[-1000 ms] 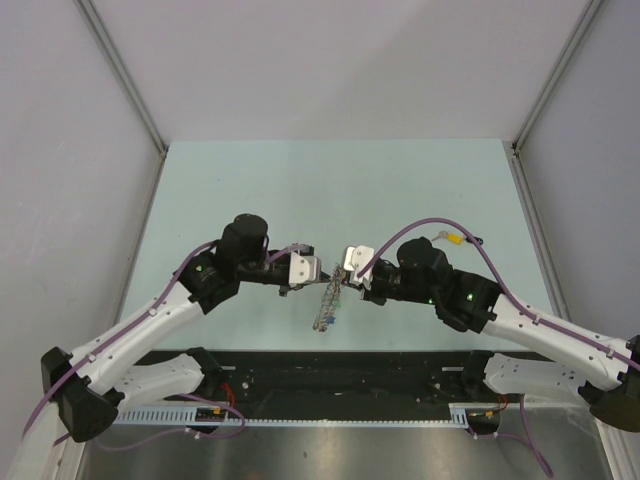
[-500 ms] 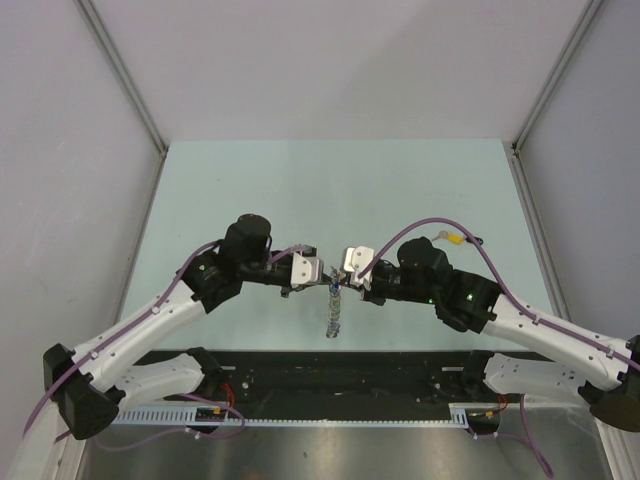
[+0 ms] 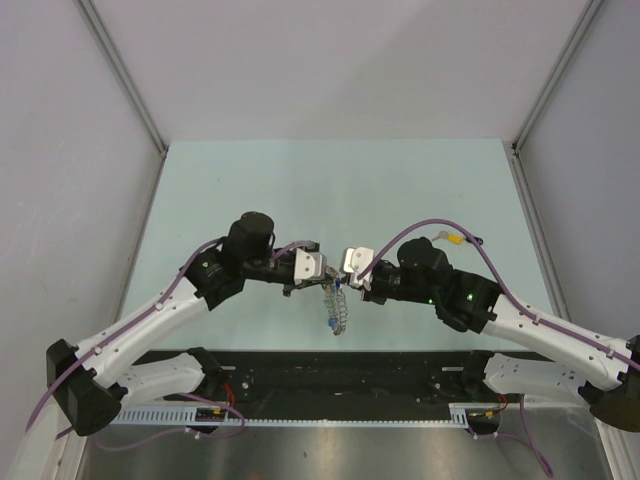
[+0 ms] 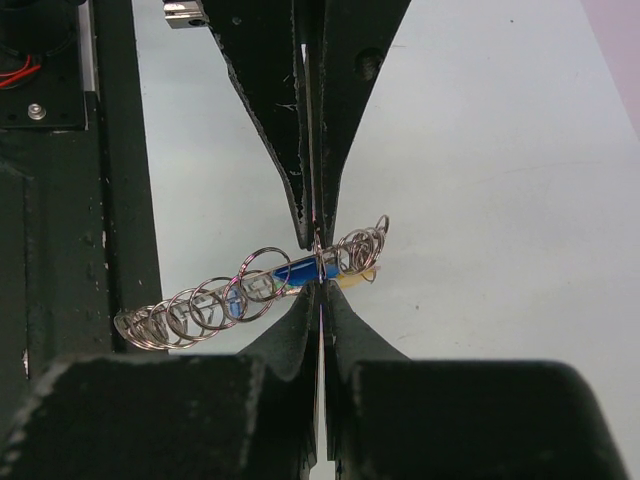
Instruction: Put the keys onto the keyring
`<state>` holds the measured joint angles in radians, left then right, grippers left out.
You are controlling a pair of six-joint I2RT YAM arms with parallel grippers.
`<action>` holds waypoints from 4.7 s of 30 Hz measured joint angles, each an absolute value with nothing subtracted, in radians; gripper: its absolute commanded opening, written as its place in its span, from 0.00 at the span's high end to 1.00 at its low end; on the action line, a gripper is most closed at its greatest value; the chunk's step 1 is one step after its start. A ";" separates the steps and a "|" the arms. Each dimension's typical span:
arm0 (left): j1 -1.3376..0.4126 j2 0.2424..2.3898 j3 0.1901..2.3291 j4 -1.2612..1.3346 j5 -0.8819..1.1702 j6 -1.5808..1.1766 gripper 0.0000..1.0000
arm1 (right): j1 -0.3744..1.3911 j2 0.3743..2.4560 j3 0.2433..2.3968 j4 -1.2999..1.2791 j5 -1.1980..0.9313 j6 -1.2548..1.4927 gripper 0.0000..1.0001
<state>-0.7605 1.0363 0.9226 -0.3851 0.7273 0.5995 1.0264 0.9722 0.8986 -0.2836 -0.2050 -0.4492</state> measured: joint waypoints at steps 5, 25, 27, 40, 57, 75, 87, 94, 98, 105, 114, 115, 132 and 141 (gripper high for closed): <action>-0.760 1.054 0.937 -0.398 0.727 0.598 1.00 | 1.028 0.972 0.899 -0.287 -0.191 -0.456 1.00; -0.760 1.101 0.960 -0.398 0.728 0.486 1.00 | 1.063 0.970 0.899 -0.321 -0.113 -0.490 1.00; -0.760 1.108 0.966 -0.400 0.729 0.476 1.00 | 1.067 0.970 0.899 -0.323 -0.103 -0.491 1.00; -0.755 1.121 0.979 -0.398 0.737 0.444 1.00 | 1.073 0.961 0.899 -0.325 -0.076 -0.491 1.00; -0.749 1.131 0.999 -0.403 0.740 0.425 1.00 | 1.076 0.938 0.899 -0.324 -0.067 -0.491 1.00; -0.709 1.131 0.999 -0.354 0.775 0.288 1.00 | 1.076 0.943 0.899 -0.315 -0.056 -0.491 1.00; -0.699 1.032 0.872 -0.150 0.777 0.130 0.99 | 1.076 0.941 0.897 -0.268 -0.063 -0.464 1.00; -0.690 0.911 0.701 0.103 0.762 -0.032 0.87 | 1.077 0.914 0.897 -0.256 -0.108 -0.461 1.00; -0.682 0.868 0.616 0.254 0.763 -0.127 0.75 | 1.078 0.909 0.897 -0.273 -0.133 -0.463 1.00; -0.672 0.863 0.561 0.383 0.767 -0.217 0.64 | 1.078 0.934 0.922 -0.348 -0.163 -0.485 1.00; -0.632 0.897 0.666 0.152 0.852 -0.051 0.56 | 1.078 0.952 0.960 -0.412 -0.178 -0.521 1.00; -0.631 0.915 0.704 0.096 0.870 -0.011 0.56 | 1.078 0.952 0.962 -0.416 -0.181 -0.525 1.00; -0.680 1.188 1.011 -0.457 0.992 0.491 0.64 | 1.078 0.960 0.977 -0.455 -0.212 -0.543 1.00; -0.706 1.205 1.018 -0.476 0.990 0.509 0.79 | 1.078 0.965 0.977 -0.457 -0.218 -0.544 1.00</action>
